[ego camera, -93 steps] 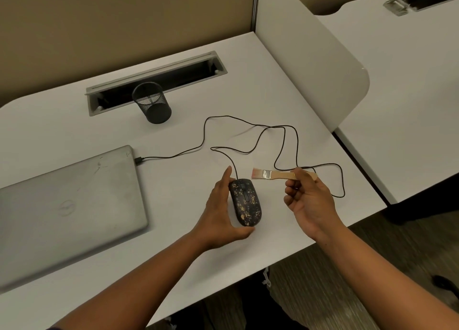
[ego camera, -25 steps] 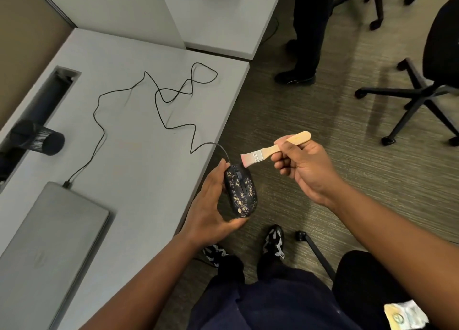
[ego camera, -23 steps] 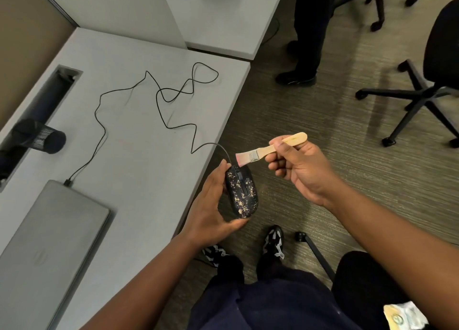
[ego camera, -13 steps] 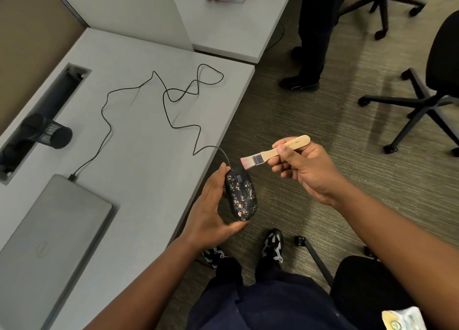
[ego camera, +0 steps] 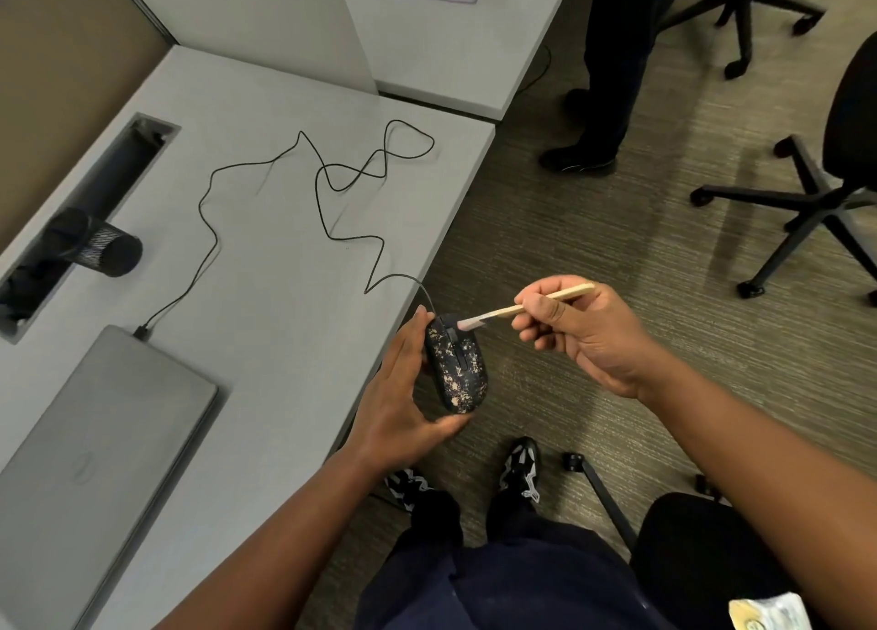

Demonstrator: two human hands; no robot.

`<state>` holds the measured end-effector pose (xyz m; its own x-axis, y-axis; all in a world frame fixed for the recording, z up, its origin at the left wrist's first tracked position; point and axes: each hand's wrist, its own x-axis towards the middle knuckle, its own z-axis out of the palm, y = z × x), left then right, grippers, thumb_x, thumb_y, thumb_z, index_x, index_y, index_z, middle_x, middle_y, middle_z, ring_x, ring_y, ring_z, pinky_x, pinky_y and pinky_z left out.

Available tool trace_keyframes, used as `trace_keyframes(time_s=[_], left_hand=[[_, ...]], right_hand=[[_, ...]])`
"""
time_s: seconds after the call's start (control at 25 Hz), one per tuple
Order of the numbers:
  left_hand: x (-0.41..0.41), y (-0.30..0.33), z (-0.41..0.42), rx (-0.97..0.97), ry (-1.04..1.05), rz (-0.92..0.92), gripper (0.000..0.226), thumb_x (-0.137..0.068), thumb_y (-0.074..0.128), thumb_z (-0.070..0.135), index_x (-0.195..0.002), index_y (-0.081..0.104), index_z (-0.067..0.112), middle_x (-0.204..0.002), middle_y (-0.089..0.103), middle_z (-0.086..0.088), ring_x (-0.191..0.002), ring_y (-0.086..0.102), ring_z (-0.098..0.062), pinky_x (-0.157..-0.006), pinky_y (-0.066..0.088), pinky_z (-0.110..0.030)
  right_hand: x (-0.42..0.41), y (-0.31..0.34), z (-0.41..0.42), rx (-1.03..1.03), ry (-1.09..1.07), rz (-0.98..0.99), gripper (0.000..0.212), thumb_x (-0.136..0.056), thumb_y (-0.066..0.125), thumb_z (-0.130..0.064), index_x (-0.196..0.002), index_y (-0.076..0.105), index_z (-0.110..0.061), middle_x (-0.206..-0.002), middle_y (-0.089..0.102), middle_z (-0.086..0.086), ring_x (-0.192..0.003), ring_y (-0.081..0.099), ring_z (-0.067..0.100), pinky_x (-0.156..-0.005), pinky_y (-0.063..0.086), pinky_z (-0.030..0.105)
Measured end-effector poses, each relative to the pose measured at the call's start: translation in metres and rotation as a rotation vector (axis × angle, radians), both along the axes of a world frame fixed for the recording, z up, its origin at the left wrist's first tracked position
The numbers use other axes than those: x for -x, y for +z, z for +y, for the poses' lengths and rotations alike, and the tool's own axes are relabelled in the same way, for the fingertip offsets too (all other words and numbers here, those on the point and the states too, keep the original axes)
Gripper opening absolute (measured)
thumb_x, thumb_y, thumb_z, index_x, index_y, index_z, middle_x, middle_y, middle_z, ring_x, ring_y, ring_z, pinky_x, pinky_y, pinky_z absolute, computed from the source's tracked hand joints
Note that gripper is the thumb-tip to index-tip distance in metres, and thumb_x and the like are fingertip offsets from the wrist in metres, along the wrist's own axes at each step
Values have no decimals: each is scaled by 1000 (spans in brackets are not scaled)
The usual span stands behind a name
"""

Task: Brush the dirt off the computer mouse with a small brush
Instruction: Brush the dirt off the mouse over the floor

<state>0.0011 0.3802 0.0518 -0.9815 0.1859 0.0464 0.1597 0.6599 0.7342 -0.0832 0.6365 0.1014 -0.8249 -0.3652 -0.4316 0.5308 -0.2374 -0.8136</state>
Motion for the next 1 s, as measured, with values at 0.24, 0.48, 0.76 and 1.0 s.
trace_keyframes(time_s=[0.24,0.48,0.76,1.0], left_hand=[[4,-2,0,16,-4,-28,136,-71,98,35,-166,3,44,-168,32,3,-149,41,-8,-107,55,-39],[8,-3,-1,22,10,-1,137,-70,99,33,-162,-1,55,-169,33,0,-149,43,-12,-106,55,-41],[9,-5,-1,29,13,-24,132,-71,98,35,-166,5,45,-168,31,2,-148,40,-4,-105,56,-40],[8,-7,-1,23,12,-15,135,-71,98,33,-165,2,48,-168,32,1,-151,41,-15,-107,55,-43]], right_hand=[[1,-5,-6,-17,20,18,14,-94,67,-1,-105,72,-8,-94,76,17,-78,69,18,-68,55,24],[2,-6,2,-135,92,12,24,-94,59,11,-97,75,-8,-90,76,19,-74,66,20,-67,52,26],[2,-10,2,-156,-6,24,28,-93,57,12,-106,70,-10,-84,75,15,-72,63,19,-65,50,28],[-3,-12,0,-161,52,-11,25,-94,55,12,-99,71,-6,-82,75,15,-70,62,18,-61,48,27]])
